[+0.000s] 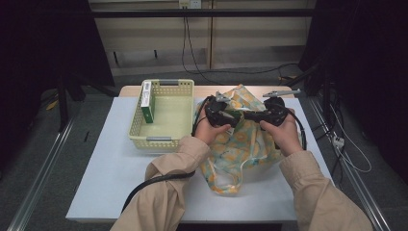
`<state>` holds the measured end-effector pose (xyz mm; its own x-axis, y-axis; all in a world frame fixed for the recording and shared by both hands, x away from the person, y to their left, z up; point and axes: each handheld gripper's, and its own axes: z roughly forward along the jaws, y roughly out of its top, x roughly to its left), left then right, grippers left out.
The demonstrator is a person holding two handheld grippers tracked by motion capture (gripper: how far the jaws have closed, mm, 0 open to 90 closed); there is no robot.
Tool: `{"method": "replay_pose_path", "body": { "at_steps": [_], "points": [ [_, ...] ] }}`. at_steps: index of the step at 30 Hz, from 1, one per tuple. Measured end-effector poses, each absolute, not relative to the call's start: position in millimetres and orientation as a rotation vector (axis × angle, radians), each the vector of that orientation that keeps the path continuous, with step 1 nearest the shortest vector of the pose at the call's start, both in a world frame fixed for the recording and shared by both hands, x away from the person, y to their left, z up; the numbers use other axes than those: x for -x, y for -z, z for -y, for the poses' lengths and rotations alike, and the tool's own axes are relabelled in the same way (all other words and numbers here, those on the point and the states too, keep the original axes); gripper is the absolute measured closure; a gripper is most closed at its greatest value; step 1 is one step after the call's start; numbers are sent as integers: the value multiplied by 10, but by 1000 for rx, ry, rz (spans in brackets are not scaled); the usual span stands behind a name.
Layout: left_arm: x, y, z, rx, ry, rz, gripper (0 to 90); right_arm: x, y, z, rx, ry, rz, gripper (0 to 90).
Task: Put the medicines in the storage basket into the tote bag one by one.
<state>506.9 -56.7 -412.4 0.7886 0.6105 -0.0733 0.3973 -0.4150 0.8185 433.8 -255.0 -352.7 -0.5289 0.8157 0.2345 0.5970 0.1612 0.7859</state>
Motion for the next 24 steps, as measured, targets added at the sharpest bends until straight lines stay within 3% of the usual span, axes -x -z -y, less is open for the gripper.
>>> {"method": "replay_pose_path", "body": {
  "at_steps": [7,16,24],
  "points": [
    [-4932,4035,423,-2113,-193,-754,111,-4330,3579,2547,-1386,-1298,-2192,900],
    [-4717,3834,178,-2186,-171,-695,123,-4292,3667,2531,-1393,-1283,-2195,900],
    [-4621,3682,-48,-2150,-76,-659,103,-4272,3649,2559,-1399,-1280,-2180,900]
  ]
}}
